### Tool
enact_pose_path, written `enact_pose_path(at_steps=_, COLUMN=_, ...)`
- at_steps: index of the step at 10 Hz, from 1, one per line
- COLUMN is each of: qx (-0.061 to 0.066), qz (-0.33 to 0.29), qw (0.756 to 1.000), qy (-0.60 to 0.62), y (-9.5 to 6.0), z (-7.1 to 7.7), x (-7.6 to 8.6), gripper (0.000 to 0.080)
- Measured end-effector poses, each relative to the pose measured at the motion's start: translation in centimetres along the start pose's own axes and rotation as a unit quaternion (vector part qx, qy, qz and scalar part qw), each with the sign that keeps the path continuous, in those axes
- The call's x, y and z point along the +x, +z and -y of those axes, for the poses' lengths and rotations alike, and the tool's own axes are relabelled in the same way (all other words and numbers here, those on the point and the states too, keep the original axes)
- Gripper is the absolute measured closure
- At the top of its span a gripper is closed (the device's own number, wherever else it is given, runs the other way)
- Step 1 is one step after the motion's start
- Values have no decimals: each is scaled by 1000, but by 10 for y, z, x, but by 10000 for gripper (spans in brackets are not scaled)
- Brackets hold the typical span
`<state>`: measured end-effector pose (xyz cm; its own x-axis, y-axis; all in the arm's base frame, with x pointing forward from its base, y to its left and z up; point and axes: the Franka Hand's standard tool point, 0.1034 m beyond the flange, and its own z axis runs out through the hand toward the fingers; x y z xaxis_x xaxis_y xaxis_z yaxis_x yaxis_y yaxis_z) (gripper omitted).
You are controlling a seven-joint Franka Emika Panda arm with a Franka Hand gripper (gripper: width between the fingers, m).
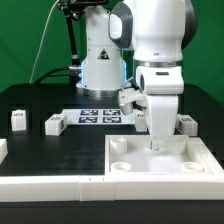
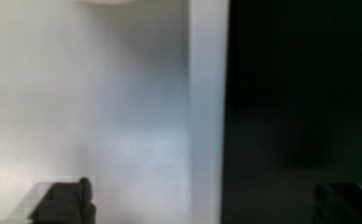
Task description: Assemble one leg
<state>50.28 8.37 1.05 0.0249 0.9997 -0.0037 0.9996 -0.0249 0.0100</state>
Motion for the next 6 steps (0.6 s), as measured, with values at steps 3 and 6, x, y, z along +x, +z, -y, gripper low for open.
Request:
enact_pose_path(at_steps=3, qx=0, qz=0, qw=1000, qy=0, y=0, z=0, x=0, gripper=152)
enact_pose_path(at_steps=6, qx=-2, qz=0, qw=1000, qy=9, y=-5, z=3, x=3, gripper=151)
